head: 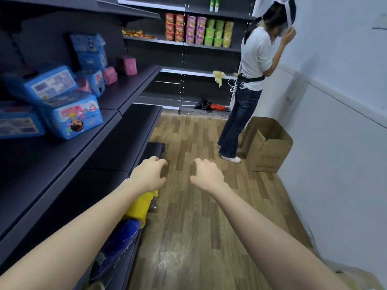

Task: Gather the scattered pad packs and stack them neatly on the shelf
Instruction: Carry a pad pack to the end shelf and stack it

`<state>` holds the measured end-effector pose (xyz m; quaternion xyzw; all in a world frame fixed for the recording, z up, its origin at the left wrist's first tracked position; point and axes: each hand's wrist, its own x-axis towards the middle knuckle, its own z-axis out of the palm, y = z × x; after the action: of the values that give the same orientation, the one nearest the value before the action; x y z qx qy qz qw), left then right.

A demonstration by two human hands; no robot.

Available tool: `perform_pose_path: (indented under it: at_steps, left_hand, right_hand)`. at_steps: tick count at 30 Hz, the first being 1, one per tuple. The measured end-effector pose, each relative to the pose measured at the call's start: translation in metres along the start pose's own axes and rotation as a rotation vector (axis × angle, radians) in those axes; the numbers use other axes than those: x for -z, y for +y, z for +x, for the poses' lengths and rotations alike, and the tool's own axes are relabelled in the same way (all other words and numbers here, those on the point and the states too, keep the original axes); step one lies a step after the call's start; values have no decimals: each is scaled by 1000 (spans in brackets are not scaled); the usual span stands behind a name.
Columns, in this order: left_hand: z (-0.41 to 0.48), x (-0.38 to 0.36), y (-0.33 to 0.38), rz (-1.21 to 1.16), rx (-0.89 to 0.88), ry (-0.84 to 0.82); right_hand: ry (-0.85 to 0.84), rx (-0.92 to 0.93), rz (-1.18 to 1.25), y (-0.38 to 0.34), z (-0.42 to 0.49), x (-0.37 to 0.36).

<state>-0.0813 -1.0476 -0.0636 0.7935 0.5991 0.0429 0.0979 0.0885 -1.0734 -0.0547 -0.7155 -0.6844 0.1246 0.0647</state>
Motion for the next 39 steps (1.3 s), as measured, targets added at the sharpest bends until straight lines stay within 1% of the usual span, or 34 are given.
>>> perform_pose_path:
  at_steps: [8, 17, 27, 33, 39]
  left_hand:
    - [97, 13, 31, -27, 56, 58]
    - [150, 25, 16, -50, 132, 116]
    - [218, 35, -41, -59, 227, 149]
    - [281, 64, -91, -48, 242, 211]
    - [327, 94, -137, -27, 281, 228]
  right_hand:
    - [8, 54, 10, 36, 95, 34]
    - [-6, 148, 3, 32, 165, 45]
    - [-44, 267, 1, -13, 250, 35]
    - [-6, 324, 7, -59, 328, 43]
    - [14, 385, 19, -113, 392, 53]
